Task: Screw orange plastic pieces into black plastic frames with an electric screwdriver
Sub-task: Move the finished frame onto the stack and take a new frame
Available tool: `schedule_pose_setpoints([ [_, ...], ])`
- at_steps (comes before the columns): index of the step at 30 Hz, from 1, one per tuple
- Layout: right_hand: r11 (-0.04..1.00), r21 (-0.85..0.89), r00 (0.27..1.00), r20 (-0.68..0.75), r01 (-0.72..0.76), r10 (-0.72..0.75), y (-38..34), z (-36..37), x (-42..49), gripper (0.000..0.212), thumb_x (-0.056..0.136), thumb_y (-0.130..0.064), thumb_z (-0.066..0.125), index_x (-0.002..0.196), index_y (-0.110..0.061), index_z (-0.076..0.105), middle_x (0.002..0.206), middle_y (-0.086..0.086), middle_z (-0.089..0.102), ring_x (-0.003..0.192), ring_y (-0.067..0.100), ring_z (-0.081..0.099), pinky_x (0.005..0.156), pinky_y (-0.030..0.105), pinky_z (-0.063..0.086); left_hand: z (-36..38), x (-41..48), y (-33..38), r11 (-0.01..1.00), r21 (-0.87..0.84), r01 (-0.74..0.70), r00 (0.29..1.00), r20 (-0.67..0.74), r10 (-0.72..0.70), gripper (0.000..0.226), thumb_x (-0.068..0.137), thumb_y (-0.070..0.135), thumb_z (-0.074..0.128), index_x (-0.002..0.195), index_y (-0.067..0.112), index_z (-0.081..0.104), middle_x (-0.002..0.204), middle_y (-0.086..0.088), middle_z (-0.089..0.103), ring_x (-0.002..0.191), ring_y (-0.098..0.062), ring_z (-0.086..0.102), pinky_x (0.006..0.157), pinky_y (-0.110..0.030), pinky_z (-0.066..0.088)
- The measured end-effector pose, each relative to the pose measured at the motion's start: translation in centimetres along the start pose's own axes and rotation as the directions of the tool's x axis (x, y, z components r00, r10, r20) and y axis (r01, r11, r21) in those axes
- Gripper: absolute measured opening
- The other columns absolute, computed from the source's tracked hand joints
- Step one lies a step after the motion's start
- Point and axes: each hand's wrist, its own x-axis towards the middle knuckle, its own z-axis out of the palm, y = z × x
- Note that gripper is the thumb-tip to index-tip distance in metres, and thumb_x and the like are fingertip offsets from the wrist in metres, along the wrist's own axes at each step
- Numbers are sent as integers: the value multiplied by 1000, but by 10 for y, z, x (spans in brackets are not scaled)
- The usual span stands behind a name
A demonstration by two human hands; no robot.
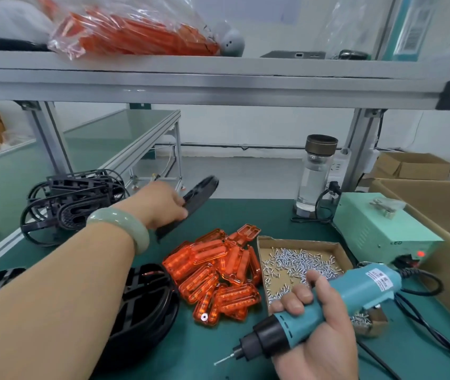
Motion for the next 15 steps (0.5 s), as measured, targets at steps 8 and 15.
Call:
schedule_pose_setpoints([
  [8, 998, -9, 998, 42, 56, -56, -8, -6, -3, 4, 88, -27, 57, 89, -24, 54, 59, -11, 45, 45, 4, 43, 56, 22, 41, -7, -105, 43, 511, -842, -172, 983, -114, 142, 13, 88, 6, 62, 98, 10, 69, 90, -12, 73, 86, -31, 70, 75, -44, 59],
  [15, 987, -12, 987, -28, 159, -159, -16, -5, 2, 17, 97, -24, 55, 82, -25, 47, 58, -12, 45, 45, 2, 44, 58, 18, 39, 29, -166, 31, 559, -812, -169, 977, -66, 201, 20, 87, 7, 63, 97, 21, 73, 85, -8, 74, 79, -27, 70, 80, -45, 57],
])
